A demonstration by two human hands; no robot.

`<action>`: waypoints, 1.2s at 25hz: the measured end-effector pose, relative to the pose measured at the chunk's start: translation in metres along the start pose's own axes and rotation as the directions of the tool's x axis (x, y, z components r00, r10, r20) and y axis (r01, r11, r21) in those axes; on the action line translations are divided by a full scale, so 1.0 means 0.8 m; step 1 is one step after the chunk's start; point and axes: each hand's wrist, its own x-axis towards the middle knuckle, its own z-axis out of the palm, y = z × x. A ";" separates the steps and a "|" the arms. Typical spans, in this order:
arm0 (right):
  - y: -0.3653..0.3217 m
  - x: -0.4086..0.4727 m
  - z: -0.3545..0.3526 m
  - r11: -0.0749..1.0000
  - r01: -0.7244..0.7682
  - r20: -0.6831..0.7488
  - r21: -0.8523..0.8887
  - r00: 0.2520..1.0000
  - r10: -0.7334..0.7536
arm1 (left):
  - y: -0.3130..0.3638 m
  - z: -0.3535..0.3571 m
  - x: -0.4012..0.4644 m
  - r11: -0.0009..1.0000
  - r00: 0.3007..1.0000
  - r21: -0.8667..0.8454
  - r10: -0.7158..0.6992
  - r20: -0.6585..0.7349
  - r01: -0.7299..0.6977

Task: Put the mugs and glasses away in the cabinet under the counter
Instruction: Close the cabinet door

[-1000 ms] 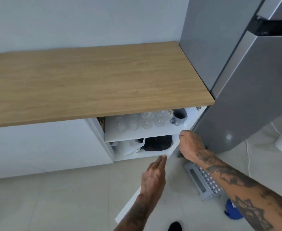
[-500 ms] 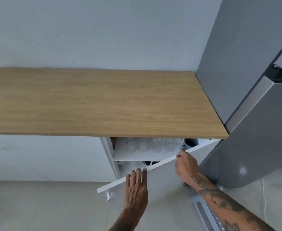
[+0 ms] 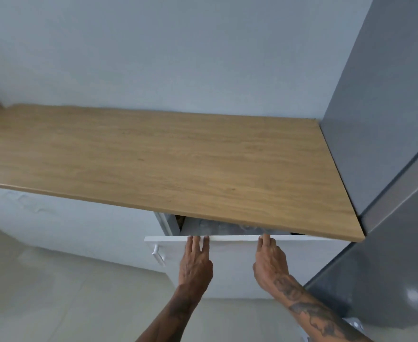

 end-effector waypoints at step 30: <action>0.015 0.064 -0.023 0.962 0.102 -0.335 0.253 0.942 -0.012 | -0.008 0.040 0.064 0.997 1.000 -0.077 0.009 0.003 -0.008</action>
